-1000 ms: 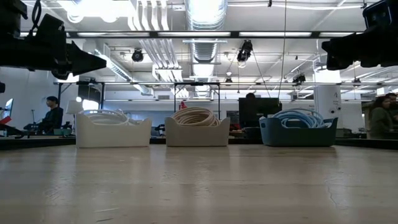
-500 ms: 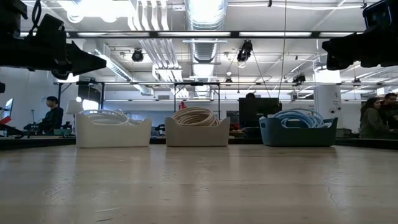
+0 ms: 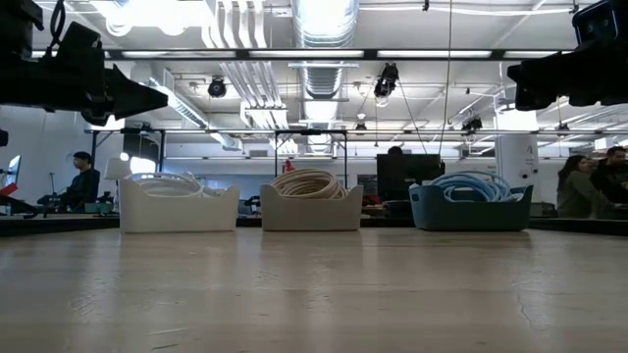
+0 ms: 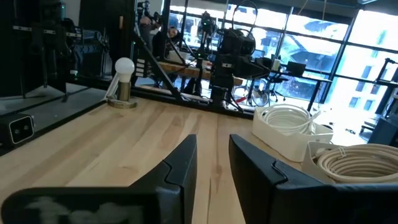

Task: Sort HDMI cables
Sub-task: Return to Home Position

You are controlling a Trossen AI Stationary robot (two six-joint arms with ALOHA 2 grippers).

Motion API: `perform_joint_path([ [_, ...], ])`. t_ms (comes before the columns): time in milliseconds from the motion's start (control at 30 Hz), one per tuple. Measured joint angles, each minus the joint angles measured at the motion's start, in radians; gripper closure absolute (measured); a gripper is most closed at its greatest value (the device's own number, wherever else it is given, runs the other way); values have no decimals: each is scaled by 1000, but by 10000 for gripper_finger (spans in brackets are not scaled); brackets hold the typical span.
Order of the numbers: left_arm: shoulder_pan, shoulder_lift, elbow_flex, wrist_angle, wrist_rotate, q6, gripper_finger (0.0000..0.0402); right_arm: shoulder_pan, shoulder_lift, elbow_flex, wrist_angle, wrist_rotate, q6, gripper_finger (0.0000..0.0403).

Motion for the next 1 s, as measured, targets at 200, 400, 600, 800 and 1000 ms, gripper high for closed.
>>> perform_joint_path([
  [200,0,0,0,0,0,0,298,0,0,0,0,0,0,324],
  [400,0,0,0,0,0,0,298,0,0,0,0,0,0,335],
  [600,0,0,0,0,0,0,298,0,0,0,0,0,0,328],
  [800,0,0,0,0,0,0,298,0,0,0,0,0,0,318],
  [1000,0,0,0,0,0,0,298,0,0,0,0,0,0,312],
])
